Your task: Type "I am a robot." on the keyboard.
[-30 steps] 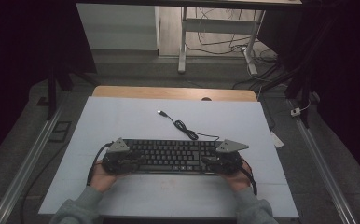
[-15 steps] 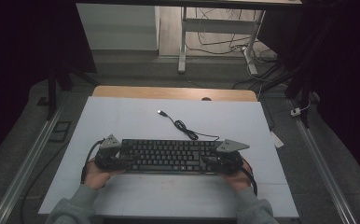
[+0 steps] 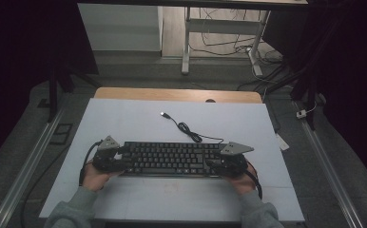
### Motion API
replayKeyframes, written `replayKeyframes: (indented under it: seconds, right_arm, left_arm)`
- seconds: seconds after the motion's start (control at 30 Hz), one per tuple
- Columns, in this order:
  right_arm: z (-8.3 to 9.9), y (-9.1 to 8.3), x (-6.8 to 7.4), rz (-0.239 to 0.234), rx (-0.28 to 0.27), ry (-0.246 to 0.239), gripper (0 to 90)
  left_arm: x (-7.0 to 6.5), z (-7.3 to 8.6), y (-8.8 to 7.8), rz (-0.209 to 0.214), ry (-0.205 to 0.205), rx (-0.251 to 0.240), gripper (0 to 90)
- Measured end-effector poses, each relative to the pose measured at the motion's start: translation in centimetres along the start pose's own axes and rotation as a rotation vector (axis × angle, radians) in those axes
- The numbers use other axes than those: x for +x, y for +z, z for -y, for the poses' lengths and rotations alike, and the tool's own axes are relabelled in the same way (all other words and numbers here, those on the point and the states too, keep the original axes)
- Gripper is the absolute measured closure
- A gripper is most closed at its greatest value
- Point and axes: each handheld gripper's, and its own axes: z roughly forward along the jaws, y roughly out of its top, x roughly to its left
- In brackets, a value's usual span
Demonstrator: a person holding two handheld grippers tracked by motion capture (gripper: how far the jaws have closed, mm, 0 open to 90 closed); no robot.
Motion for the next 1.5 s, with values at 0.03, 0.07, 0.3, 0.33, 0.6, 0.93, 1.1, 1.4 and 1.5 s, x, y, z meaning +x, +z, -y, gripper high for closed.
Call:
replayKeyframes:
  seconds: [0.03, 0.07, 0.3, 0.33, 0.6, 0.93, 1.1, 1.4, 1.5]
  right_arm:
    - [0.0, 0.0, 0.0, 0.001, 0.001, 0.0, 50.2]
    - [0.0, 0.0, 0.0, 0.001, 0.001, 0.0, 50.2]
    - [0.0, 0.0, 0.0, -0.001, 0.002, -0.001, 50.2]
    - [0.0, 0.0, 0.1, -0.001, 0.002, -0.002, 50.2]
    - [-0.1, 0.0, 0.1, 0.0, -0.001, -0.004, 50.2]
    - [-0.1, -0.1, 0.2, 0.002, -0.007, 0.007, 50.2]
    - [-0.1, 0.0, 0.2, 0.003, -0.006, 0.005, 50.2]
    - [0.0, 0.0, 0.2, 0.004, -0.004, 0.004, 50.2]
    - [0.0, 0.1, 0.2, 0.004, -0.003, 0.003, 50.1]
  left_arm:
    - [0.0, 0.0, 0.0, -0.002, -0.001, 0.0, 39.9]
    - [0.0, 0.0, 0.0, -0.002, -0.001, 0.0, 39.8]
    - [-0.1, 0.0, 0.2, -0.009, 0.007, 0.007, 39.6]
    - [-0.1, 0.0, 0.3, -0.012, 0.011, 0.009, 39.6]
    - [-0.2, -0.3, 0.5, -0.013, 0.022, 0.012, 39.5]
    - [-0.8, -1.7, 1.2, 0.003, 0.054, 0.021, 39.7]
    - [-0.7, -2.7, 1.7, 0.015, 0.061, 0.034, 40.6]
    - [-0.7, -3.6, 3.1, 0.022, 0.076, 0.06, 45.0]
    - [-0.8, -3.6, 3.6, 0.018, 0.094, 0.077, 49.3]
